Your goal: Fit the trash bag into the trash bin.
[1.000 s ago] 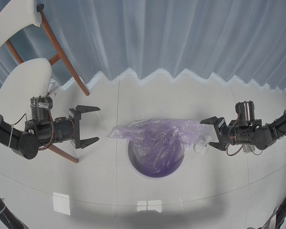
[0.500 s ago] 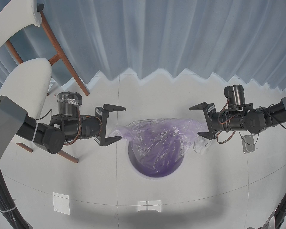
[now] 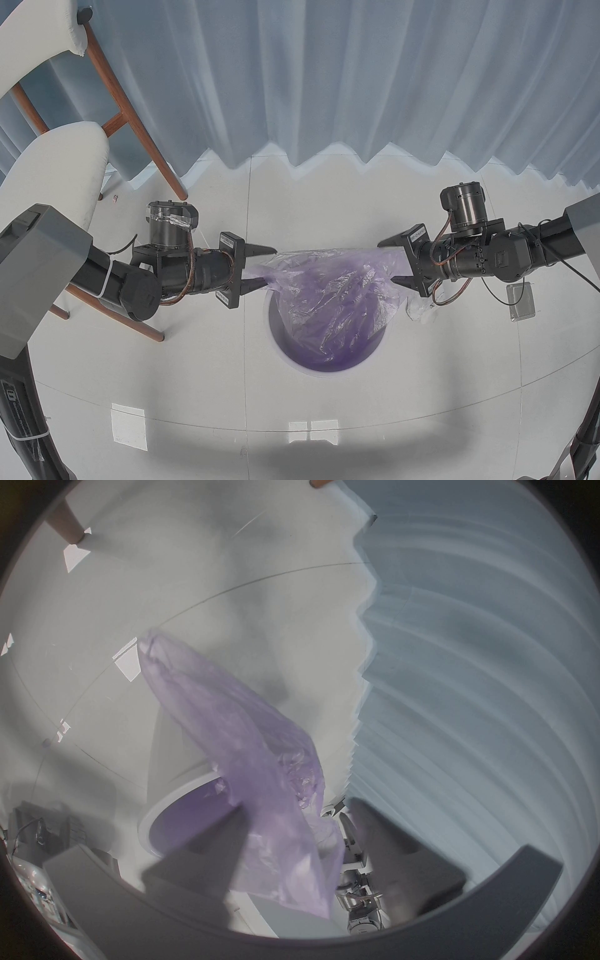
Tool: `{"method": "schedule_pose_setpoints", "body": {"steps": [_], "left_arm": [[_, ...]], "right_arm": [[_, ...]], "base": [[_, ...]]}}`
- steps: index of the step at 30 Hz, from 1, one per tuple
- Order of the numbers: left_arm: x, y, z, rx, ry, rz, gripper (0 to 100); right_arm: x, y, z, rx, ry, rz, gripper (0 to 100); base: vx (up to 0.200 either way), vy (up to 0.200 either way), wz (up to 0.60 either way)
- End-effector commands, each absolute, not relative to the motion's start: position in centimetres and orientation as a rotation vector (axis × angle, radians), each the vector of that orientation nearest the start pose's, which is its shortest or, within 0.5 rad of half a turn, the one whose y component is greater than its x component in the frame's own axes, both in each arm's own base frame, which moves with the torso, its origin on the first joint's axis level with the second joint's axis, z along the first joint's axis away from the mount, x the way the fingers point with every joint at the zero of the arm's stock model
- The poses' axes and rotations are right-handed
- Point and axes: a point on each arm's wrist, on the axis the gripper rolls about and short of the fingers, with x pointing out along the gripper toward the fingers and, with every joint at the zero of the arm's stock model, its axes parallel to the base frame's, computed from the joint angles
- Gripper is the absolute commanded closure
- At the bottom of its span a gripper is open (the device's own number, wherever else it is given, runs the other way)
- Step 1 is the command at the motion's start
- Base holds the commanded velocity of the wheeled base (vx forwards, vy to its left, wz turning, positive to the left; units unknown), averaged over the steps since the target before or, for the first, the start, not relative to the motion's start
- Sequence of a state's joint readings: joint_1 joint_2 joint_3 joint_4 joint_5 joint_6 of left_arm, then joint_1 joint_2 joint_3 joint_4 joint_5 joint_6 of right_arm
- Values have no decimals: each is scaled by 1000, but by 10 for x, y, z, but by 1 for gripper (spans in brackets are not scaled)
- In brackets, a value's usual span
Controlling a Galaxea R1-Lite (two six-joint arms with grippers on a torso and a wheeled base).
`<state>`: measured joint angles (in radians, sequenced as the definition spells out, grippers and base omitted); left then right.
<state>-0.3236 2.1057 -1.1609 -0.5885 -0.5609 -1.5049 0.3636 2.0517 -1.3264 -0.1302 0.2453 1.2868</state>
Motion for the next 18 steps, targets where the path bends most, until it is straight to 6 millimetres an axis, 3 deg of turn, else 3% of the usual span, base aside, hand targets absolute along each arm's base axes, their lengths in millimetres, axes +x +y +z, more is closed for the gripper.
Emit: {"method": "schedule_pose_setpoints", "body": {"steps": [1, 8, 11, 15, 16, 18], "left_arm": [[386, -143, 122, -1425, 961, -422, 100], [370, -141, 131, -1413, 1009, -387, 100], [351, -137, 137, -1404, 1087, -313, 100], [335, -134, 126, -1341, 1138, -285, 100], [324, -135, 111, -1254, 1172, -290, 100], [316, -133, 99, -1193, 1183, -275, 100]], "right_arm": [[373, 149, 150, 1165, 908, 102, 100], [347, 146, 159, 1126, 909, 51, 100], [321, 144, 149, 1062, 959, 46, 100], [308, 142, 136, 1011, 1002, 35, 100], [302, 141, 126, 995, 1018, 29, 100], [297, 142, 119, 983, 1022, 29, 100]], "base": [[0, 0, 0], [0, 0, 0], [0, 0, 0], [0, 0, 0], [0, 0, 0], [0, 0, 0]]}}
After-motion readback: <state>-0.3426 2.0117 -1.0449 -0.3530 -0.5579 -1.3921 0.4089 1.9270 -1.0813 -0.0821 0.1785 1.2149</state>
